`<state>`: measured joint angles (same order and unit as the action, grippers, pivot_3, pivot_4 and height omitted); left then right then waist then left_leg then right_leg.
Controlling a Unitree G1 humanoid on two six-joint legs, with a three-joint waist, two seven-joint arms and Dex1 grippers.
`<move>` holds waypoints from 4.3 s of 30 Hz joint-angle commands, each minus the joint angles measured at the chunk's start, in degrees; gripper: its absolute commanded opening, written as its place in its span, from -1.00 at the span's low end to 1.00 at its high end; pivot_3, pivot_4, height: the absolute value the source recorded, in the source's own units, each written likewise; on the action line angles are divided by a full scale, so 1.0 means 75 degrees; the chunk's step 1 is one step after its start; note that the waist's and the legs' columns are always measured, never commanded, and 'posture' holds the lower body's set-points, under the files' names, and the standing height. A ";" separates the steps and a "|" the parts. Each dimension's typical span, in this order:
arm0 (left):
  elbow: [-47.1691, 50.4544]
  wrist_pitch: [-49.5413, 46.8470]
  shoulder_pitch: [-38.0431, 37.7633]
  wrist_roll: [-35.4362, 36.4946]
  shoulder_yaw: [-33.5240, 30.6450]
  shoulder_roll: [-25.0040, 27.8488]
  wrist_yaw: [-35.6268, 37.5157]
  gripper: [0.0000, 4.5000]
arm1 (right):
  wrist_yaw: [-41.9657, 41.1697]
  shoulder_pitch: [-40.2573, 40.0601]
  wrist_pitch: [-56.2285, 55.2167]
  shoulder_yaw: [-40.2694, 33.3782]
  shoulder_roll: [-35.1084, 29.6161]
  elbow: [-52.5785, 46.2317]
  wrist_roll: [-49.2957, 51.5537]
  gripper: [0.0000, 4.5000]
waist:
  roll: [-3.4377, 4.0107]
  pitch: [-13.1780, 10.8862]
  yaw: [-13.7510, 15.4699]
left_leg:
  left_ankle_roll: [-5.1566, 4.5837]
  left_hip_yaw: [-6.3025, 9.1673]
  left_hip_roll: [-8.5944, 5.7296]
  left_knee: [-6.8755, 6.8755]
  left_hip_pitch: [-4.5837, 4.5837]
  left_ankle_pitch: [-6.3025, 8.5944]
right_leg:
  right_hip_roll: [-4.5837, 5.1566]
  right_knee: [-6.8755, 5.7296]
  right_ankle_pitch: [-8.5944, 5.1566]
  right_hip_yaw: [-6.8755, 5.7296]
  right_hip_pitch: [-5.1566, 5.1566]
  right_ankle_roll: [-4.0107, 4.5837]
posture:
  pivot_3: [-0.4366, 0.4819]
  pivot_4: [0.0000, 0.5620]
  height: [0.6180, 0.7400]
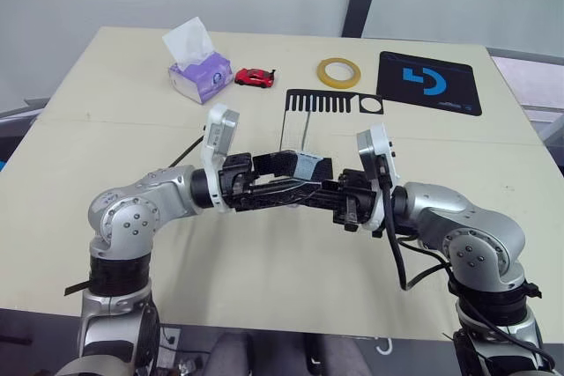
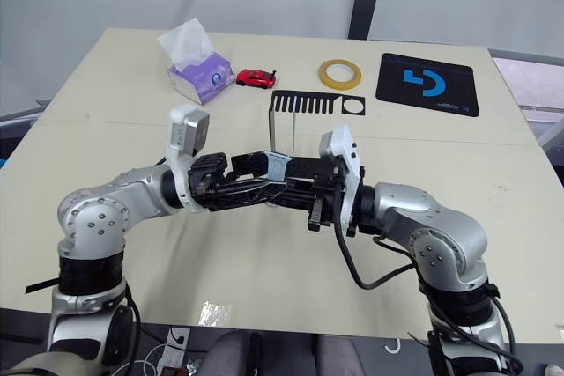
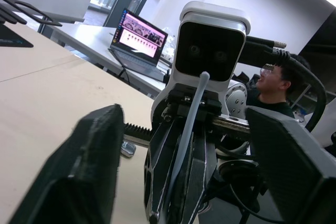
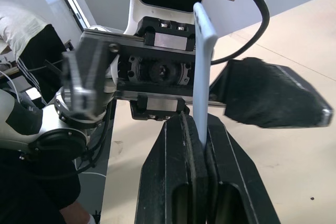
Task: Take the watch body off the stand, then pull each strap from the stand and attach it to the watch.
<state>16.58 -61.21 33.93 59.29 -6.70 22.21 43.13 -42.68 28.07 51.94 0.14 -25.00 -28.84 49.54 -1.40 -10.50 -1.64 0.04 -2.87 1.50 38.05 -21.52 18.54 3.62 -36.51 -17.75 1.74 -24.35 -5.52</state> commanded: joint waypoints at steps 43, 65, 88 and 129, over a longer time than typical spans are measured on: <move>0.0030 0.0518 -0.0235 0.0253 0.0131 -0.0300 -0.0337 0.32 | -0.0040 0.0089 -0.0198 -0.0009 -0.0207 0.0119 0.0236 -1.00 | 0.0000 0.0000 0.0004 | 0.0003 -0.0001 -0.0001 0.0002 0.0000 -0.0002 | -0.0001 0.0000 0.0000 0.0001 0.0000 0.0000 | -0.05 -0.47 0.97; -0.0004 0.0581 -0.0206 0.0373 0.0096 -0.0424 -0.0450 0.09 | -0.0011 0.0130 -0.0189 0.0013 -0.0217 0.0113 0.0276 -1.00 | 0.0000 0.0000 0.0003 | 0.0003 0.0000 -0.0001 0.0002 0.0000 -0.0002 | -0.0001 -0.0001 0.0000 0.0001 0.0001 0.0000 | -0.05 -0.47 0.97; -0.0047 0.0559 -0.0175 0.0584 0.0096 -0.0512 -0.0520 -0.96 | 0.0147 0.0148 -0.0208 -0.0015 -0.0265 0.0108 0.0419 -1.00 | 0.0000 0.0000 0.0003 | 0.0003 -0.0001 -0.0001 0.0003 0.0000 -0.0002 | -0.0001 0.0000 0.0000 0.0001 0.0001 0.0000 | -0.05 -0.47 0.97; -0.0015 0.3270 -0.0010 -0.2376 0.1713 0.1661 0.2745 -1.00 | 0.4573 -0.6691 -0.0715 -0.4546 -0.1331 -0.4152 0.1876 0.98 | 0.0001 -0.0001 0.0042 | -0.0008 -0.0008 0.0001 -0.0018 0.0009 -0.0006 | -0.0009 0.0065 -0.0002 0.0011 0.0039 0.0002 | -0.05 -0.47 0.97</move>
<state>15.78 -39.45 33.37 43.09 5.77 34.33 61.87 -10.45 -20.98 49.55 -31.53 -35.25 -52.88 62.63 -1.40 -10.51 -1.32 -0.07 -2.93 1.51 37.93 -21.36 18.52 3.55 -35.96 -17.74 1.84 -23.93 -5.54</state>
